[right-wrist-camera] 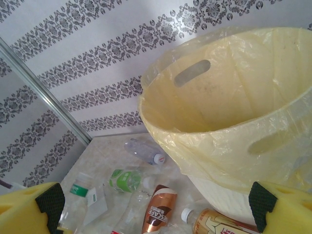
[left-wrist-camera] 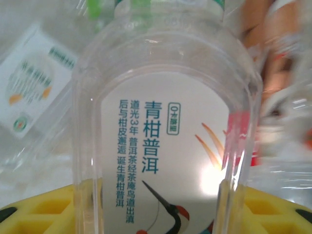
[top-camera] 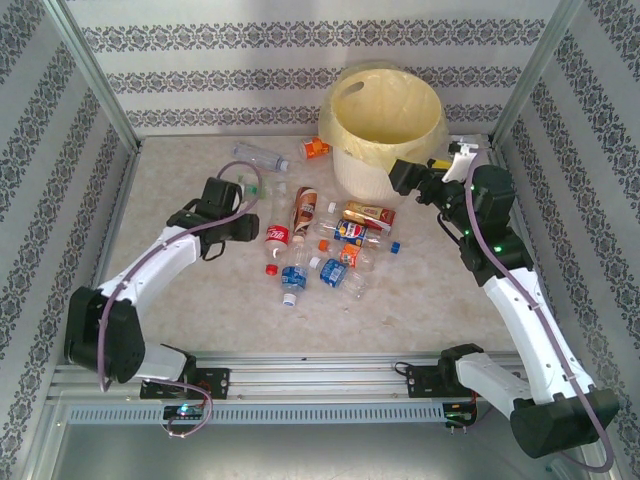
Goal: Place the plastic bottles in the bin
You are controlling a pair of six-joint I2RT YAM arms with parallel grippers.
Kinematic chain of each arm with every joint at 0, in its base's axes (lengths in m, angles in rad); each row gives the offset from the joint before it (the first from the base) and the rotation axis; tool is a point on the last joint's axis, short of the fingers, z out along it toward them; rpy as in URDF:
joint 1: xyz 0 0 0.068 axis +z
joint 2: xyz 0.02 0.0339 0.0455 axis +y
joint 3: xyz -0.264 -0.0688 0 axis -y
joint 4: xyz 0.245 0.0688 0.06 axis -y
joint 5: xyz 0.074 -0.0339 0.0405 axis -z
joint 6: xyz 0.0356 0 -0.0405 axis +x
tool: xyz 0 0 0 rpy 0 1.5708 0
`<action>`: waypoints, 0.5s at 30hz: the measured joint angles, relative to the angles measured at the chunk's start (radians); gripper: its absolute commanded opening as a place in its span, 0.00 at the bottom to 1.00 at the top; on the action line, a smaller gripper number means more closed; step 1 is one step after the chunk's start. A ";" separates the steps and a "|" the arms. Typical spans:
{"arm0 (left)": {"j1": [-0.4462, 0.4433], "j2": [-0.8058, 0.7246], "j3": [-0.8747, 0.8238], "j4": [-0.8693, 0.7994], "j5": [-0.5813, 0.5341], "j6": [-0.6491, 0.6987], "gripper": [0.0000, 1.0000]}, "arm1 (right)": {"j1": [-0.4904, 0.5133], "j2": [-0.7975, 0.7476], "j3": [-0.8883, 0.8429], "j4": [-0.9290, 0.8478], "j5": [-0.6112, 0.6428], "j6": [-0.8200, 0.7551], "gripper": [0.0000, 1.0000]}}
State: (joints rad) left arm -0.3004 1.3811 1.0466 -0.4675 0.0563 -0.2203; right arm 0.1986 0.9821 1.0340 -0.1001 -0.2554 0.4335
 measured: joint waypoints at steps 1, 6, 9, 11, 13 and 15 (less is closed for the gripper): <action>-0.006 -0.016 0.016 0.011 0.040 -0.005 0.37 | 0.000 -0.005 -0.006 0.003 -0.002 0.000 0.98; -0.024 -0.068 0.033 0.156 0.284 -0.067 0.37 | 0.035 0.002 -0.020 0.005 0.006 0.008 0.98; -0.037 -0.063 0.031 0.288 0.433 -0.131 0.37 | 0.080 0.007 -0.026 0.009 0.008 0.008 0.98; -0.049 -0.056 0.031 0.367 0.510 -0.172 0.38 | 0.100 0.020 -0.026 0.024 -0.016 0.009 0.98; -0.065 -0.043 0.031 0.445 0.578 -0.209 0.38 | 0.115 0.044 -0.026 0.045 -0.068 0.015 0.98; -0.081 -0.025 0.036 0.499 0.632 -0.238 0.38 | 0.130 0.072 -0.026 0.067 -0.119 0.024 0.98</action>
State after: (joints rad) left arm -0.3813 1.3563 1.0828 0.0315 0.6884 -0.4580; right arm 0.3290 1.0542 1.0084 -0.0334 -0.3744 0.4580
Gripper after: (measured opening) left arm 0.557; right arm 0.980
